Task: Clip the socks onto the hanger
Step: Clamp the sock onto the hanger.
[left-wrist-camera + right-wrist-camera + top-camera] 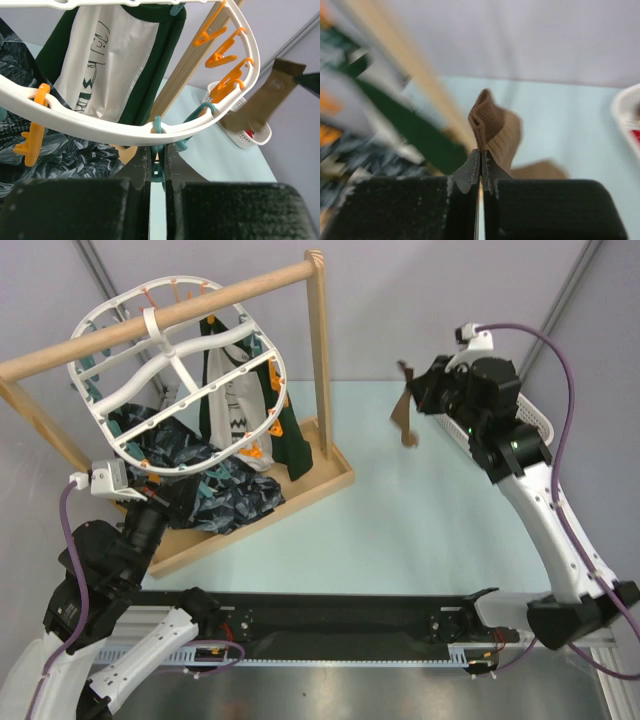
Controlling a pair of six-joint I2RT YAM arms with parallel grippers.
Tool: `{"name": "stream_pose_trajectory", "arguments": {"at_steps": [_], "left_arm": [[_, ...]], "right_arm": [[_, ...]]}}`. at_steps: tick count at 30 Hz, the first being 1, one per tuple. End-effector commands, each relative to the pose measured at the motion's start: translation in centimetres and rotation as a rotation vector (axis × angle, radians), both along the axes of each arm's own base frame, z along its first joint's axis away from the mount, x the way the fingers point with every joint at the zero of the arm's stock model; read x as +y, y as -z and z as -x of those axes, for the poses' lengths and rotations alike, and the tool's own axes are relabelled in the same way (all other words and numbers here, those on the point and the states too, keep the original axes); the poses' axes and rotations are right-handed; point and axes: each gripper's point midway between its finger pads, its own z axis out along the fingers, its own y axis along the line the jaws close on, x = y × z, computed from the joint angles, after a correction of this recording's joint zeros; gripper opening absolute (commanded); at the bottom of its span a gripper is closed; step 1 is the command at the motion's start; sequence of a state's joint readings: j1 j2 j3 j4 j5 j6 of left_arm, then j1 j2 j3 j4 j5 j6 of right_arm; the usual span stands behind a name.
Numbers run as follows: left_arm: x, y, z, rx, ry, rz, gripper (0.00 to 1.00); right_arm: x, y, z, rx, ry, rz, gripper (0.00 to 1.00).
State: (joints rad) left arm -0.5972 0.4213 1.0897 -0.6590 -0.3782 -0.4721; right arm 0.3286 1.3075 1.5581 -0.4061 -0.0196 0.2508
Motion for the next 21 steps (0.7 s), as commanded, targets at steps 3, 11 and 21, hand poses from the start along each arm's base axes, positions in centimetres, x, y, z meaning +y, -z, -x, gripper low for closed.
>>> {"name": "stream_pose_trajectory", "arguments": {"at_steps": [3,11,21], "left_arm": [[-1.2,0.0,-0.1,0.007,0.054,0.018,0.00],[-2.2,-1.4,0.7,-0.042,0.129,0.034,0.00],[-2.3,-1.3,1.4,-0.043,0.152,0.052,0.00]], "right_arm": [[8.4,5.5,11.4,0.225,-0.382,0.061,0.00],[21.0,8.3,24.2,0.326,-1.003,0.017,0.00],[29.9,4.8,28.9,0.369,-1.370,-0.107,0.00]]}}
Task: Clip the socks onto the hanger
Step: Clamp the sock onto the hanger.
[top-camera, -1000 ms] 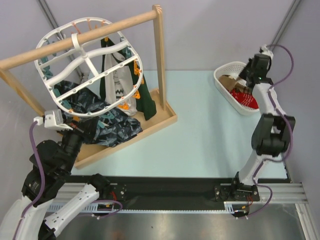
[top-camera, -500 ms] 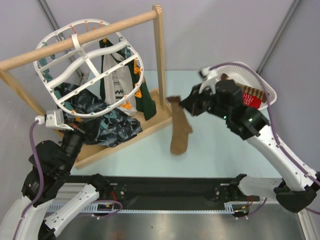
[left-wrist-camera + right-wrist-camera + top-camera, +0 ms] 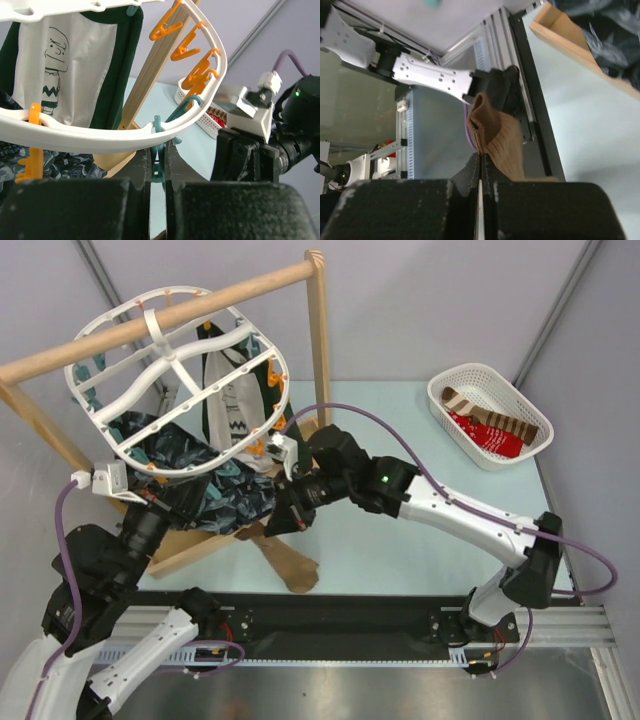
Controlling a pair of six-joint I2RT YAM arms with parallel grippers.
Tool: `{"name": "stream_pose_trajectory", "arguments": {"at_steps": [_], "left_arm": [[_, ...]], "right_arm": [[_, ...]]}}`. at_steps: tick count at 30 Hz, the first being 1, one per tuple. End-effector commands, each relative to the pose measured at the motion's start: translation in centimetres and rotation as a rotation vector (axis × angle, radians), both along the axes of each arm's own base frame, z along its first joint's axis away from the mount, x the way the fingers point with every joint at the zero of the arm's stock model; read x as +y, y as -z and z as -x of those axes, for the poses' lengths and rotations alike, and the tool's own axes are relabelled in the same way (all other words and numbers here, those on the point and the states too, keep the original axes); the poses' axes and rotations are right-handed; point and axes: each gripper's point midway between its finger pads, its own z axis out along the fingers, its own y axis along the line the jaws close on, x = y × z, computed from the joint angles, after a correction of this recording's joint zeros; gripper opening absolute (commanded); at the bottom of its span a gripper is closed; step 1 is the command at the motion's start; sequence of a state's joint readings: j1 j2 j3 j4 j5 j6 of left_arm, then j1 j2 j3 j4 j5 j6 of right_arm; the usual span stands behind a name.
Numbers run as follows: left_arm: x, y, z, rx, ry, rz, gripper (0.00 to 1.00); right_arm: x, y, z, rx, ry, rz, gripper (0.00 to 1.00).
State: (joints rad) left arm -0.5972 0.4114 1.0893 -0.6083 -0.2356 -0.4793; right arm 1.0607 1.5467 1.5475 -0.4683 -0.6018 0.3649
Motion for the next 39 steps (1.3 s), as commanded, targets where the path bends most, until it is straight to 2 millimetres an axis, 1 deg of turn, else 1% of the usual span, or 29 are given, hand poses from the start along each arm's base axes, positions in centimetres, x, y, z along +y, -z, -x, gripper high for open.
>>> {"name": "stream_pose_trajectory", "arguments": {"at_steps": [1,2,3,4,7,11,14,19,25,36,39], "left_arm": [[0.0,0.1,0.3,0.015,0.005,0.022,0.00],[0.1,0.1,0.3,0.020,0.000,0.027,0.00],[0.0,-0.1,0.4,0.022,0.004,0.031,0.00],[-0.1,-0.1,0.4,0.020,0.013,0.031,0.00],[-0.2,-0.6,0.7,-0.004,0.029,0.039,0.00],[-0.2,-0.9,1.1,-0.022,0.041,0.044,0.00],[-0.4,-1.0,1.2,-0.026,0.052,0.052,0.00],[-0.6,-1.0,1.3,-0.024,0.064,0.057,0.00],[-0.7,-1.0,1.2,-0.024,0.066,0.055,0.00],[-0.7,-0.7,1.2,-0.019,0.069,0.046,0.00],[-0.7,-0.8,1.2,-0.021,0.069,0.042,0.00]], "right_arm": [[2.3,-5.0,1.4,-0.024,-0.078,-0.135,0.00],[2.6,-5.1,1.4,-0.026,-0.086,-0.140,0.00],[3.0,-4.8,1.3,-0.008,-0.091,-0.139,0.00],[3.3,-5.2,1.3,-0.009,-0.098,-0.161,0.00],[3.9,-5.3,0.9,0.015,-0.097,-0.165,0.00],[4.7,-6.2,-0.1,0.032,-0.093,-0.181,0.00],[5.4,-6.0,-1.0,0.045,-0.082,-0.179,0.00],[5.9,-5.9,-2.4,0.063,-0.050,-0.189,0.00],[6.1,-6.2,-3.4,0.067,-0.034,-0.208,0.00],[6.0,-7.5,-2.7,0.075,-0.074,-0.242,0.00],[5.9,-7.4,-2.3,0.071,-0.083,-0.239,0.00]]}}
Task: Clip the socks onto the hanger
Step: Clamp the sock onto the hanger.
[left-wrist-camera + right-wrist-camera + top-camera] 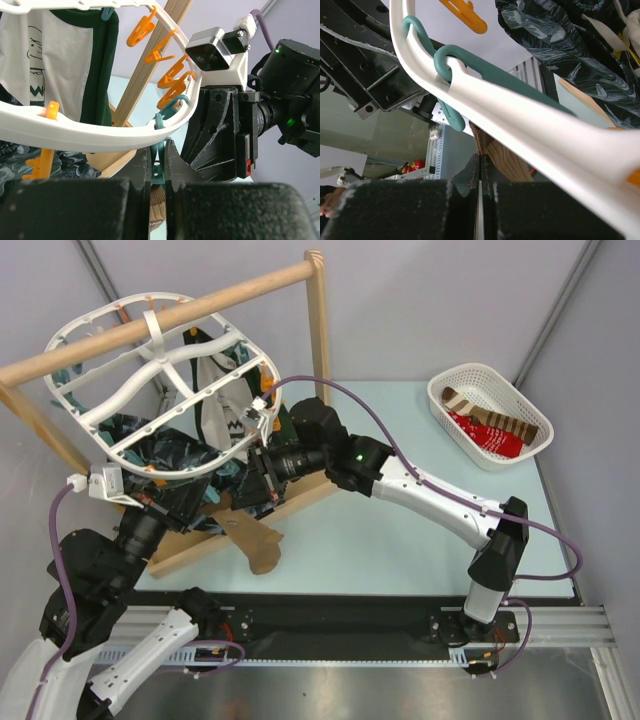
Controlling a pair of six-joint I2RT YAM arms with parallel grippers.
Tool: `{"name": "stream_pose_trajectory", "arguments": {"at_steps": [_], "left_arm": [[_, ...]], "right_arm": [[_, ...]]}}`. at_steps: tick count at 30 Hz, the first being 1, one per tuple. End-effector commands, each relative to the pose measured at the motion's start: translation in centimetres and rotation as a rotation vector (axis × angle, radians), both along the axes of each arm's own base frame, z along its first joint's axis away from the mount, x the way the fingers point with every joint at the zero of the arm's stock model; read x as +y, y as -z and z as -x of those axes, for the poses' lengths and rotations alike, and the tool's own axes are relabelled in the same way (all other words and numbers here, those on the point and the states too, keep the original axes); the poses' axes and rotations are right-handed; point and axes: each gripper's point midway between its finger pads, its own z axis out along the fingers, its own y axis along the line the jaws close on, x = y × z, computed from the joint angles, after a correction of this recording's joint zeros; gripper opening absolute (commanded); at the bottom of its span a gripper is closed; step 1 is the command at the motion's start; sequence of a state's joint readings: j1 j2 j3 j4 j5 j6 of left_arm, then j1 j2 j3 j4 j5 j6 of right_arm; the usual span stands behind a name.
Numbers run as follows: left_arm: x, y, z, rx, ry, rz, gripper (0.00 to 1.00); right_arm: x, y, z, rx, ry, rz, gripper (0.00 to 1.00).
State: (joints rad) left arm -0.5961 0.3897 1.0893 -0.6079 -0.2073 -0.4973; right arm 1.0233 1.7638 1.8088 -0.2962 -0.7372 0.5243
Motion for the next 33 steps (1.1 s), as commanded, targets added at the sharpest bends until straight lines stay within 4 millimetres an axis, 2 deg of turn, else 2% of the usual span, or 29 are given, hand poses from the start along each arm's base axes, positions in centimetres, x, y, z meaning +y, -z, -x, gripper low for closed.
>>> {"name": "stream_pose_trajectory", "arguments": {"at_steps": [1,16,24,33], "left_arm": [[-0.6,-0.4,0.5,-0.009,0.043,0.013,0.00],[-1.1,-0.4,0.6,-0.013,0.067,0.004,0.00],[-1.3,-0.7,0.8,-0.021,0.087,0.006,0.00],[-1.4,-1.1,1.1,-0.025,0.101,0.015,0.00]], "right_arm": [[0.2,-1.9,0.4,-0.014,-0.034,-0.056,0.00],[-0.1,-2.6,1.4,0.001,-0.091,-0.096,0.00],[0.2,-3.4,0.2,0.002,-0.087,-0.126,0.00],[1.0,-3.1,-0.7,0.002,-0.084,-0.127,0.00]]}}
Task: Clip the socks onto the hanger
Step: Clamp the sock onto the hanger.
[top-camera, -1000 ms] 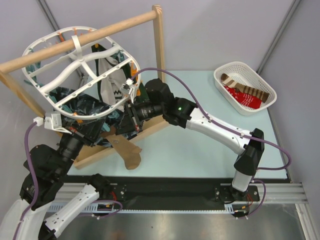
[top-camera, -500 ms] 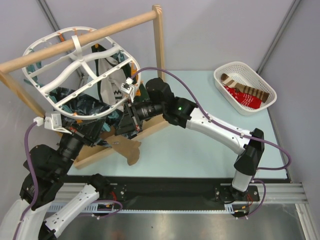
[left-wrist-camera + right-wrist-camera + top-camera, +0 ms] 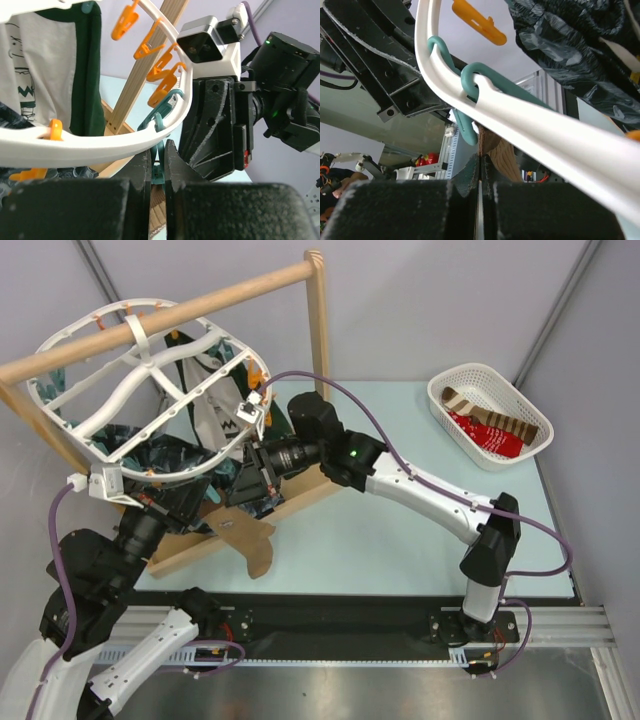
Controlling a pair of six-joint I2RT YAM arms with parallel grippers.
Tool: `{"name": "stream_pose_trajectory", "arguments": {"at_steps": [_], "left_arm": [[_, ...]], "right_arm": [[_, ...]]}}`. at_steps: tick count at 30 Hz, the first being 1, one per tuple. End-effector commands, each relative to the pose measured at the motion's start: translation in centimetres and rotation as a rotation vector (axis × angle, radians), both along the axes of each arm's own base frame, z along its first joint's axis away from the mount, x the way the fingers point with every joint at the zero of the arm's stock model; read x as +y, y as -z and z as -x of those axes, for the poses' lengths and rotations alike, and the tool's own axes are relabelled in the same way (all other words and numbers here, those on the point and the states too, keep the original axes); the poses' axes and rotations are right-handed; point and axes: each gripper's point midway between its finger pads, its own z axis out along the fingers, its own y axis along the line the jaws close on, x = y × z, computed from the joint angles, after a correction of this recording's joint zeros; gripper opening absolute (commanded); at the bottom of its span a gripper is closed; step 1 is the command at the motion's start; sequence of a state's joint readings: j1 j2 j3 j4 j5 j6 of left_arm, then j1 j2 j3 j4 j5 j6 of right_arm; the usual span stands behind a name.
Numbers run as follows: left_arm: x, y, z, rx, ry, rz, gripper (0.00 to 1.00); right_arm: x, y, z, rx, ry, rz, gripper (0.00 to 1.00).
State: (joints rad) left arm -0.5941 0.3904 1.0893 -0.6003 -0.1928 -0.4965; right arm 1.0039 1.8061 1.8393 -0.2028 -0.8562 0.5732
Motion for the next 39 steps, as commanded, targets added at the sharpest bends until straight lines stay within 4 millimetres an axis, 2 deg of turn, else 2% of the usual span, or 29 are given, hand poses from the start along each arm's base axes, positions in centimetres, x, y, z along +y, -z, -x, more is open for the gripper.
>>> {"name": "stream_pose_trajectory", "arguments": {"at_steps": [1,16,17,19,24,25,27,31,33,34,35,36,39], "left_arm": [[-1.2,-1.0,1.1,-0.020,0.090,0.013,0.00],[-1.0,-0.6,0.8,0.004,0.070,0.003,0.02],[-0.9,-0.6,0.8,0.005,0.064,0.004,0.12],[-0.6,-0.5,0.8,0.009,0.052,0.005,0.25],[0.0,-0.6,0.9,0.005,0.028,0.008,0.44],[0.1,-0.6,0.9,0.007,0.022,0.012,0.51],[0.1,-0.5,0.9,0.008,0.019,0.010,0.55],[0.6,-0.4,0.9,0.016,-0.001,0.010,0.73],[1.4,-1.0,1.1,0.009,-0.032,0.015,0.78],[1.8,-0.9,1.3,0.013,-0.046,0.008,0.80],[2.4,-1.8,1.7,-0.003,-0.061,0.021,0.81],[2.7,-2.2,2.1,-0.011,-0.063,0.033,0.80],[3.2,-3.9,3.5,-0.055,-0.041,0.081,0.74]], "right_arm": [[0.6,-1.8,-1.3,-0.018,0.014,-0.058,0.00],[0.2,-3.5,-1.1,-0.016,0.010,-0.109,0.00],[0.3,-3.5,-1.2,-0.015,0.008,-0.112,0.00],[0.4,-3.5,-1.1,-0.011,0.004,-0.115,0.00],[0.7,-3.5,-1.3,0.003,-0.004,-0.123,0.00],[0.7,-3.7,-1.2,0.003,-0.005,-0.128,0.00],[0.8,-3.8,-1.3,0.007,-0.007,-0.134,0.00],[1.1,-3.5,-1.5,0.013,-0.010,-0.124,0.00],[1.2,-2.9,-1.7,0.003,-0.006,-0.109,0.21],[1.2,-1.9,-2.0,0.011,0.024,-0.065,0.29],[1.1,-1.4,-2.2,-0.005,0.047,-0.044,0.45],[0.7,-0.7,-2.6,-0.047,0.082,-0.015,0.49],[-0.2,1.4,-4.1,-0.143,0.175,0.051,0.54]]}}
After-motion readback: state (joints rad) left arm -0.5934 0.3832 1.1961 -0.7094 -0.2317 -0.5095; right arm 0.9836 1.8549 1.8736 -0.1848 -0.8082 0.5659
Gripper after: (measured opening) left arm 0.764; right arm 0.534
